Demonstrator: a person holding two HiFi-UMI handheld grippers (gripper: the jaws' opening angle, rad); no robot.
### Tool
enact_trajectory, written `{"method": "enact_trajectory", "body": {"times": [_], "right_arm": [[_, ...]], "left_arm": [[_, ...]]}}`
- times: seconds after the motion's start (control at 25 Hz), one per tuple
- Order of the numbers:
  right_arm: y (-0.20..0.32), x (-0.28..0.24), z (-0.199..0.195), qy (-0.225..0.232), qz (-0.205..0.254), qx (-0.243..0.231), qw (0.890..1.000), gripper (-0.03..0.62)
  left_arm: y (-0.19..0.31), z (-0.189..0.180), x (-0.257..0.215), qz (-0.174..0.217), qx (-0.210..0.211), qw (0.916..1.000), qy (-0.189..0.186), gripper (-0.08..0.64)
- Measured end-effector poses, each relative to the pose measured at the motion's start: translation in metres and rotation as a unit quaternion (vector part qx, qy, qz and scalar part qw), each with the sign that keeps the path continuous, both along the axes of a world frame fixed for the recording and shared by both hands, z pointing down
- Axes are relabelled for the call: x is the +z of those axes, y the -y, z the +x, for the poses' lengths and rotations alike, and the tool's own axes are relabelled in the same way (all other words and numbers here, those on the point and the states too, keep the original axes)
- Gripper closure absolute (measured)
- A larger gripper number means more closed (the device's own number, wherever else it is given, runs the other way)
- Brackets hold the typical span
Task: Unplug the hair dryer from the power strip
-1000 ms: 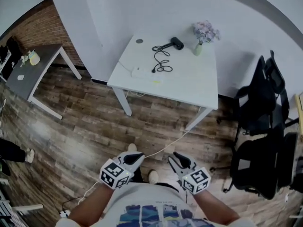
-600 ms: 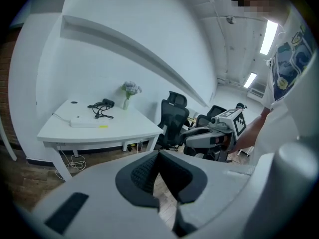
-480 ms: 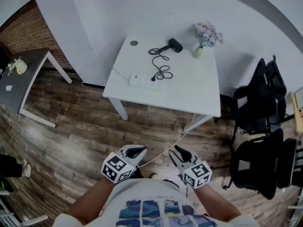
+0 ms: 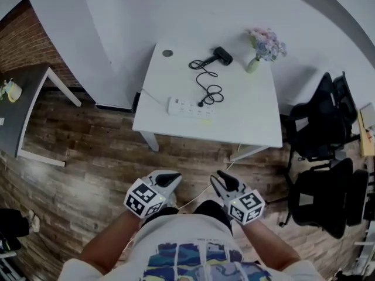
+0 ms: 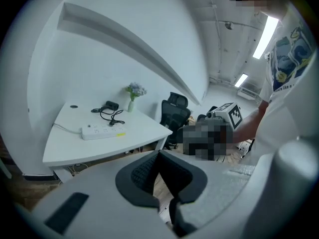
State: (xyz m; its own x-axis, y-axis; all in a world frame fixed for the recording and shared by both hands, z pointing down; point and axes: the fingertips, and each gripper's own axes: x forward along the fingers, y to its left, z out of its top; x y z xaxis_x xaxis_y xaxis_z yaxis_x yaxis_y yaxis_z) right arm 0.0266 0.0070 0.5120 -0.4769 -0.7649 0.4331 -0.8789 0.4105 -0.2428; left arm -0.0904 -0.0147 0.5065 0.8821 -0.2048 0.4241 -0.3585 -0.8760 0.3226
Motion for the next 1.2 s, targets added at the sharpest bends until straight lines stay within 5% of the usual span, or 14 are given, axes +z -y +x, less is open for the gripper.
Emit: {"method": "enact_trajectory", "body": {"times": [0.56, 1.2], "right_arm": [[0.107, 0.016, 0.012, -0.024, 0.001, 0.002, 1.0, 0.463], [0.26, 0.064, 0.061, -0.021, -0.033, -0.062, 0.997, 0.457]], "left_arm": [[0.098, 0.001, 0.027, 0.004, -0.012, 0.9998, 0.014, 0.558], [0.217, 0.057, 0.059, -0.015, -0.063, 0.9957, 0.066, 0.558]]}}
